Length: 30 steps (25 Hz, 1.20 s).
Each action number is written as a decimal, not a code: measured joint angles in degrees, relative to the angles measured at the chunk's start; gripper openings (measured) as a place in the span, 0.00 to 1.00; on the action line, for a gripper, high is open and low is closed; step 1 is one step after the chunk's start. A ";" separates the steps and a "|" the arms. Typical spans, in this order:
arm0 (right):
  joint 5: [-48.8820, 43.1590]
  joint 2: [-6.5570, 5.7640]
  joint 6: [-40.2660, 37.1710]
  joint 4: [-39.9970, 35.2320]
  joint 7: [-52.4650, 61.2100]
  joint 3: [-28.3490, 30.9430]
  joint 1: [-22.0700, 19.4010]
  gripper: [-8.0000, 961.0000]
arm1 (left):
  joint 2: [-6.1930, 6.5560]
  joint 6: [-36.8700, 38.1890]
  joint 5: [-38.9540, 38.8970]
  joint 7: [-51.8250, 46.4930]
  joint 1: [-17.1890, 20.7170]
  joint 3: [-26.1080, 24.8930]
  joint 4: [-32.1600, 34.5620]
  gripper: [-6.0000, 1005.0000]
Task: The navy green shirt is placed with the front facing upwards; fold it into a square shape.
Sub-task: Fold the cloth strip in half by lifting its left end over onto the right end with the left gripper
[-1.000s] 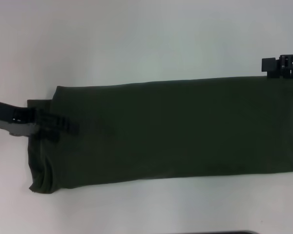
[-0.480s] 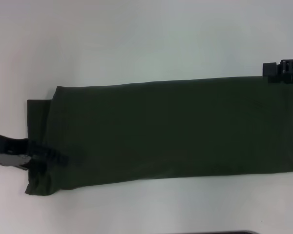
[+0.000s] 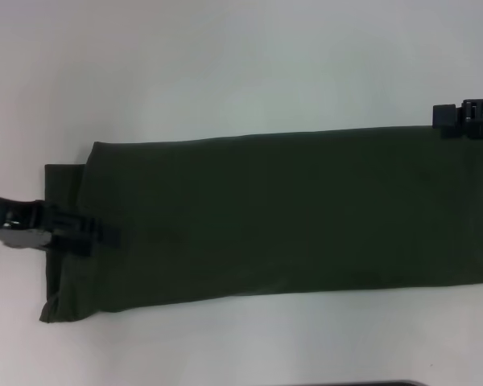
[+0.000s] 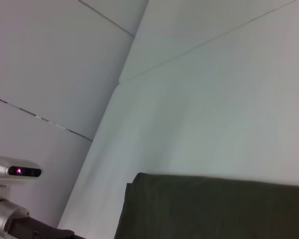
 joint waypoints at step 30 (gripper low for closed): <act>-0.97 0.99 -2.45 0.93 2.75 -5.47 1.90 0.86 | -1.07 -2.16 -3.89 -0.89 -1.43 4.09 0.17 0.79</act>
